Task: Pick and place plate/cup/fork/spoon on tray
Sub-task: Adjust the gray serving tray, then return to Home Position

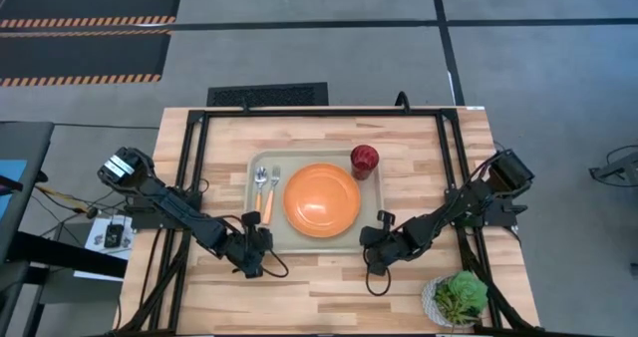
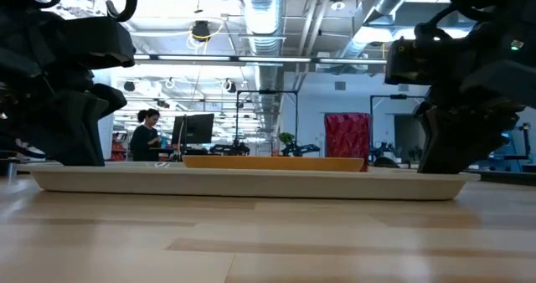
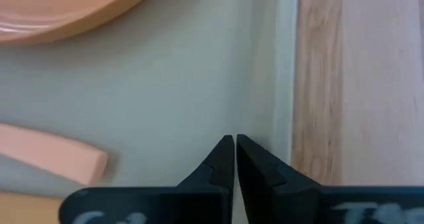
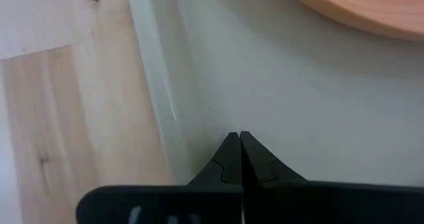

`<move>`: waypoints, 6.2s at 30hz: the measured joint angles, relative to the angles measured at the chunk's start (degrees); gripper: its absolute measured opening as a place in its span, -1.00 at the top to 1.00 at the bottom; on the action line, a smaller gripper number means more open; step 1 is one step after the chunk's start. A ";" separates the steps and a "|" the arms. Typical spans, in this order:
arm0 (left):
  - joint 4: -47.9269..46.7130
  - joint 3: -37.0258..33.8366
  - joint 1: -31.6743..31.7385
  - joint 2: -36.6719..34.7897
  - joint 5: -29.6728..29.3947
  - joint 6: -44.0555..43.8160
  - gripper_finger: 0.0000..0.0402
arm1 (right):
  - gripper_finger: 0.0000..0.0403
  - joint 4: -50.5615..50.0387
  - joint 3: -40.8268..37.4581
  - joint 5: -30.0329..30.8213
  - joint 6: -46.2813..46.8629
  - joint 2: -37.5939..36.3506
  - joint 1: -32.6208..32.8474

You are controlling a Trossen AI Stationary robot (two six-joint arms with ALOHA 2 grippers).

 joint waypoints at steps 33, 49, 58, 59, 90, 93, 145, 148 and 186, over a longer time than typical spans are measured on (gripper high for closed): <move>3.13 0.57 -0.99 -13.27 2.31 7.02 1.00 | 0.96 -1.94 -0.13 1.88 -8.95 -10.39 2.26; 23.12 -20.24 17.21 -46.19 11.95 27.79 1.00 | 0.99 25.88 -20.00 -15.52 -42.11 -36.24 -20.67; 16.54 -26.56 26.27 -65.88 13.35 31.34 1.00 | 0.99 30.19 -30.88 -13.47 -44.74 -52.26 -26.67; 16.41 -27.39 27.19 -68.18 13.32 31.49 1.00 | 0.99 30.30 -32.04 -12.95 -44.87 -53.90 -27.00; 16.08 -37.76 37.95 -88.28 22.10 27.53 1.00 | 0.97 20.66 -47.60 -9.52 -43.37 -97.96 -36.66; 16.22 -37.75 39.97 -87.62 22.98 27.09 1.00 | 0.94 20.39 -47.61 -9.88 -42.72 -97.73 -37.62; 16.46 -37.99 41.80 -86.66 22.28 27.11 1.00 | 0.86 20.09 -47.76 -9.48 -44.16 -97.55 -39.12; 16.46 -37.99 41.80 -86.66 22.28 26.91 1.00 | 0.87 20.09 -47.76 -9.48 -44.16 -97.55 -39.12; 16.46 -37.99 41.80 -86.66 22.28 27.15 1.00 | 0.86 20.08 -47.76 -9.46 -44.16 -97.55 -39.11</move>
